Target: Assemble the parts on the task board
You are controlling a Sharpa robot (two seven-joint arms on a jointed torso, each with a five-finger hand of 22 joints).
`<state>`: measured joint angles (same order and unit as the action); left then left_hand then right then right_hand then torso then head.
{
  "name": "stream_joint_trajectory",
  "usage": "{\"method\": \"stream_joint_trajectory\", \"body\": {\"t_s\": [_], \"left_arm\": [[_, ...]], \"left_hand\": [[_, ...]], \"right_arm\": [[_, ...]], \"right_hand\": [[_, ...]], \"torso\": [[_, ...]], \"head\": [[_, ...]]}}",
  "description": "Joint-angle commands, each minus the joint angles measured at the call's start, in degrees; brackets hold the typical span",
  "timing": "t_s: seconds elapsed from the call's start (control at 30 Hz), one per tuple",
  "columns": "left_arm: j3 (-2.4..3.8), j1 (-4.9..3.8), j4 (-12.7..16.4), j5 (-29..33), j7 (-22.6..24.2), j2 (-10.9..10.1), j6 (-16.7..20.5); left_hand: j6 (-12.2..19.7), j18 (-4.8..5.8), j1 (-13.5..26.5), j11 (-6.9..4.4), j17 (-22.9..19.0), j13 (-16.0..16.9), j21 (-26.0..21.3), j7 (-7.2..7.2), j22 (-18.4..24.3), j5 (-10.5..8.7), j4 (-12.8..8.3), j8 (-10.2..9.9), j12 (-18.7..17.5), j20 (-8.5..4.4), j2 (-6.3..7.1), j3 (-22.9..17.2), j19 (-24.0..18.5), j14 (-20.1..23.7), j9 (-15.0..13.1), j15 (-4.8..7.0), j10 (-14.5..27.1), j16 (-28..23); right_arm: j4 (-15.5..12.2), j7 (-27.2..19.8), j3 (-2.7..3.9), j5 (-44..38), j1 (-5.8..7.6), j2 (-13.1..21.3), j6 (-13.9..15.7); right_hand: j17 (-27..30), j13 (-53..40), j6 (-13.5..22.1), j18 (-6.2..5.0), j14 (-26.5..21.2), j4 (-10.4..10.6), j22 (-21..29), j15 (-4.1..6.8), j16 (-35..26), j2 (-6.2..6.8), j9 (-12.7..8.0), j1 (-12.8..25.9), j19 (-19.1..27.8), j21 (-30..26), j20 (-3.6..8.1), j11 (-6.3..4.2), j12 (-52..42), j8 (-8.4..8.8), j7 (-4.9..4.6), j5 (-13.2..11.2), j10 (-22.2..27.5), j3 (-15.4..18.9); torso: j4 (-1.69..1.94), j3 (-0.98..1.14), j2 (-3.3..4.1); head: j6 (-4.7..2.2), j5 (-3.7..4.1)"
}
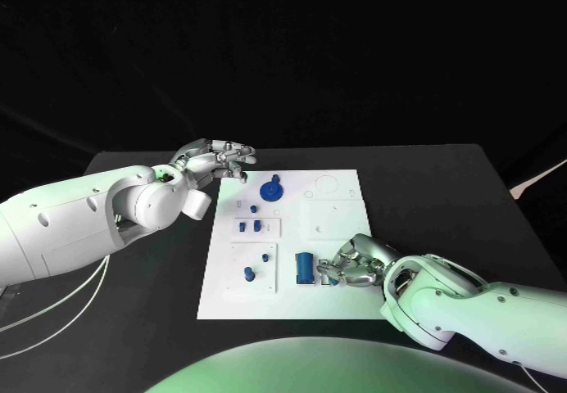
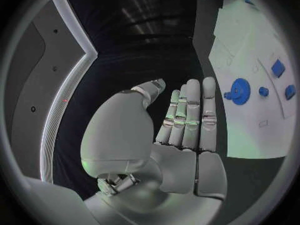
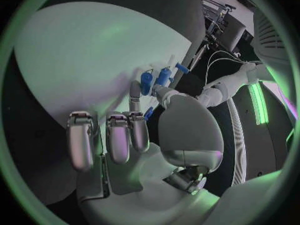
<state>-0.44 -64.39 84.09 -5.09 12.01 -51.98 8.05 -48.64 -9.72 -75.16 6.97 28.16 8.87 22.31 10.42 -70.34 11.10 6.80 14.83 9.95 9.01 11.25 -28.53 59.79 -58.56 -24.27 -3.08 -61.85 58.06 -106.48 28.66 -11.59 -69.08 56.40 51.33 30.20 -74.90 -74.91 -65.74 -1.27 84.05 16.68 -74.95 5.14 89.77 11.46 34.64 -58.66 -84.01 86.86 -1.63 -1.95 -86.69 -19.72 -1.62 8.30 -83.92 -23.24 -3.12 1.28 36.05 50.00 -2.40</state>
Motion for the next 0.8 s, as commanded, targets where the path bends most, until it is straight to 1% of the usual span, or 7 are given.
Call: {"method": "stream_joint_trajectory", "body": {"t_s": [0.03,0.13,0.2,0.33,0.5,0.7,0.8], "left_arm": [[0.04,-0.03,0.1,-0.1,0.2,0.1,-0.8],[0.04,-0.03,0.1,-0.1,0.2,0.1,-0.7],[0.04,-0.03,0.1,-0.1,0.2,0.1,-0.7],[0.04,-0.03,0.1,-0.1,0.2,0.1,-0.7],[0.04,-0.03,0.1,-0.1,0.2,0.0,-0.8],[0.04,-0.03,0.1,-0.1,0.2,0.0,-0.8],[0.04,-0.03,0.1,-0.1,0.2,0.0,-0.7]], "left_hand": [[0.3,-0.54,0.1,0.15,0.1,0.1,-0.2,-0.05,0.0,0.19,0.2,0.3,-0.3,0.14,-0.3,0.2,0.4,0.3,0.0,-0.11,0.4,-0.2],[0.3,-0.54,0.1,0.15,0.1,0.1,-0.2,-0.05,0.0,0.19,0.2,0.3,-0.3,0.14,-0.3,0.2,0.4,0.3,0.0,-0.11,0.4,-0.2],[0.3,-0.54,0.2,0.15,0.1,0.1,-0.3,-0.06,-0.1,0.23,0.3,0.3,-0.3,0.14,-0.35,0.2,0.4,0.3,0.0,-0.11,0.4,-0.2],[0.3,-0.54,0.2,0.15,0.1,0.1,-0.3,-0.06,-0.1,0.23,0.3,0.3,-0.3,0.14,-0.36,0.2,0.4,0.3,0.0,-0.11,0.4,-0.2],[0.3,-0.54,0.2,0.15,0.1,0.1,-0.3,-0.06,-0.1,0.23,0.3,0.3,-0.3,0.14,-0.36,0.2,0.4,0.3,0.0,-0.11,0.4,-0.2],[0.3,-0.54,0.1,0.14,0.1,0.1,-0.3,-0.08,-0.1,0.27,0.2,0.3,-0.3,0.13,-0.39,0.1,0.4,0.3,0.0,-0.1,0.4,-0.2],[0.3,-0.54,0.1,0.14,0.1,0.1,-0.3,-0.08,-0.1,0.27,0.2,0.3,-0.3,0.13,-0.39,0.1,0.4,0.3,0.0,-0.1,0.4,-0.2]], "right_arm": [[0.1,0.4,0.02,-1.1,-0.05,-0.2,0.0],[0.1,0.4,0.04,-1.1,-0.05,-0.3,0.0],[0.0,0.4,0.06,-1.1,-0.04,-0.4,-0.1],[-0.3,0.2,0.08,-1.2,-0.03,-0.3,-0.3],[-0.7,0.2,0.11,-1.4,-0.01,0.0,-0.4],[-1.0,0.2,0.15,-1.8,0.0,0.1,-0.4],[-1.1,0.1,0.17,-2.5,0.01,0.2,-0.6]], "right_hand": [[-15.1,-12.5,-0.4,0.59,6.0,0.0,-14.2,0.24,0.2,-0.02,0.1,0.7,-4.7,0.3,0.53,-0.33,-0.1,-0.23,0.12,-0.5,-4.2,0.3],[-15.1,-12.5,-0.4,0.59,6.0,0.0,-14.2,0.25,0.2,-0.04,0.2,0.8,-4.7,0.3,0.53,-0.33,-0.1,-0.23,0.12,-0.8,-4.2,0.3],[-15.1,-12.6,-0.5,0.59,6.0,0.0,-14.1,0.26,0.2,0.05,0.3,1.6,-4.7,0.3,0.55,-0.34,-0.1,-0.24,0.13,-1.5,-4.2,0.7],[-15.1,-12.6,-0.6,0.58,6.0,0.1,-14.1,0.28,0.2,0.46,0.6,3.3,-4.6,0.3,0.57,-0.37,-0.2,-0.27,0.17,-2.1,-4.3,2.6],[-15.1,-12.8,-0.7,0.62,6.0,0.2,-14.2,0.3,0.2,0.42,0.9,4.5,-4.7,0.4,0.59,-0.4,-0.3,-0.31,0.2,-2.0,-4.4,4.4],[-15.1,-12.8,-0.8,0.62,6.0,0.2,-14.2,0.31,0.2,0.3,0.9,4.8,-4.7,0.4,0.59,-0.4,-0.3,-0.32,0.21,-1.9,-4.4,4.8],[-15.1,-12.9,-0.8,0.62,6.0,0.2,-14.2,0.32,0.2,0.0,1.0,4.9,-4.7,0.4,0.6,-0.42,-0.4,-0.32,0.23,-1.5,-4.4,5.0]], "torso": [[-0.01,0.06,0.0],[-0.04,0.04,-0.04],[-0.03,0.04,-0.04],[-0.05,0.05,-0.03],[-0.08,0.05,-0.04],[-0.05,0.05,-0.03],[-0.02,0.05,-0.05]], "head": [[0.0,0.02],[0.0,-0.03],[0.0,-0.04],[0.0,-0.04],[0.0,-0.06],[0.0,-0.05],[0.0,0.01]]}}
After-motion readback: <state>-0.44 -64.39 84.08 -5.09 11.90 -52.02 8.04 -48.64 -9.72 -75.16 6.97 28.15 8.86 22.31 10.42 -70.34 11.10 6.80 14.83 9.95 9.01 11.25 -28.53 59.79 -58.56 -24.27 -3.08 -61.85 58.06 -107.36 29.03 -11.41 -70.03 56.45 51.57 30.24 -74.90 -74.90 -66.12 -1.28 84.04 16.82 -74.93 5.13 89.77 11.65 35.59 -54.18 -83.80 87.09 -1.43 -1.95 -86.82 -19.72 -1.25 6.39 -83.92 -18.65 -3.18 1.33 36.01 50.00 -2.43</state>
